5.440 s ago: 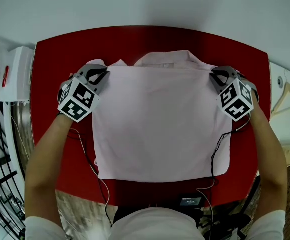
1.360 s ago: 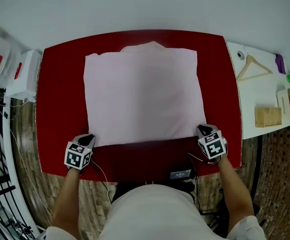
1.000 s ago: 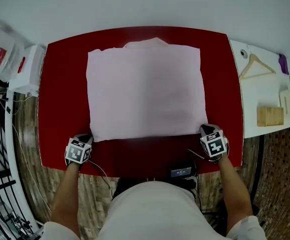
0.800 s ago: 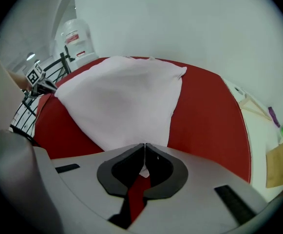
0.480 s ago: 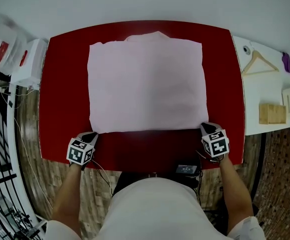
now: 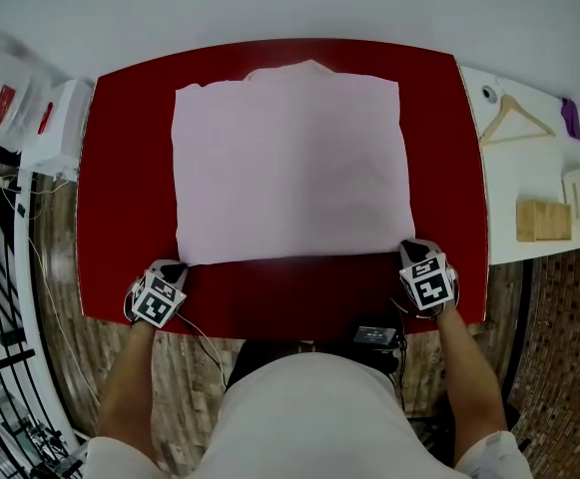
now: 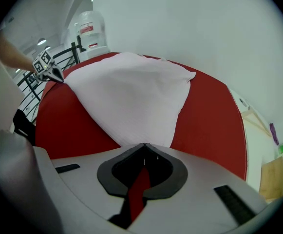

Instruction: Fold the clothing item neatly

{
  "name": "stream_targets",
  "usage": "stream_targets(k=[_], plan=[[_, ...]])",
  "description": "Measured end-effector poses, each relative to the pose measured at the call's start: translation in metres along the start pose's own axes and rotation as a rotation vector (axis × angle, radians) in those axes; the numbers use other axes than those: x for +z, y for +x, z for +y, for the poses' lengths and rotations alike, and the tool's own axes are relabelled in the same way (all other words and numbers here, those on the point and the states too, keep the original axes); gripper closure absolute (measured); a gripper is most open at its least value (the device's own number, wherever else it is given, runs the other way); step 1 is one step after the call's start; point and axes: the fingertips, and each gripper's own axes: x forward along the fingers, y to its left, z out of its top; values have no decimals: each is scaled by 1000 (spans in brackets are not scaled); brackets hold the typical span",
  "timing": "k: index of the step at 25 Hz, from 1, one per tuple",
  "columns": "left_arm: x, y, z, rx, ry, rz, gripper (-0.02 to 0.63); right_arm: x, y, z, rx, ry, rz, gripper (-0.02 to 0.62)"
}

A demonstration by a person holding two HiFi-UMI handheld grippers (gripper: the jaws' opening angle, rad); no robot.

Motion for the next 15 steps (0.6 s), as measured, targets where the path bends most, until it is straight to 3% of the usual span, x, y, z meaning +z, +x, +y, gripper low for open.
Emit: stream_targets(k=[5, 10, 12, 15], plan=[[-4, -1, 1, 0, 29, 21, 601, -1, 1, -4, -14, -11, 25, 576], [-9, 0, 2, 11, 4, 13, 601, -3, 0, -6, -33, 4, 50, 578], [-9, -1, 3, 37, -27, -3, 601, 0, 3, -6, -29, 13, 43, 578], [-2, -9, 0, 57, -145, -53, 600, 5, 0, -9, -21, 36, -2, 578]])
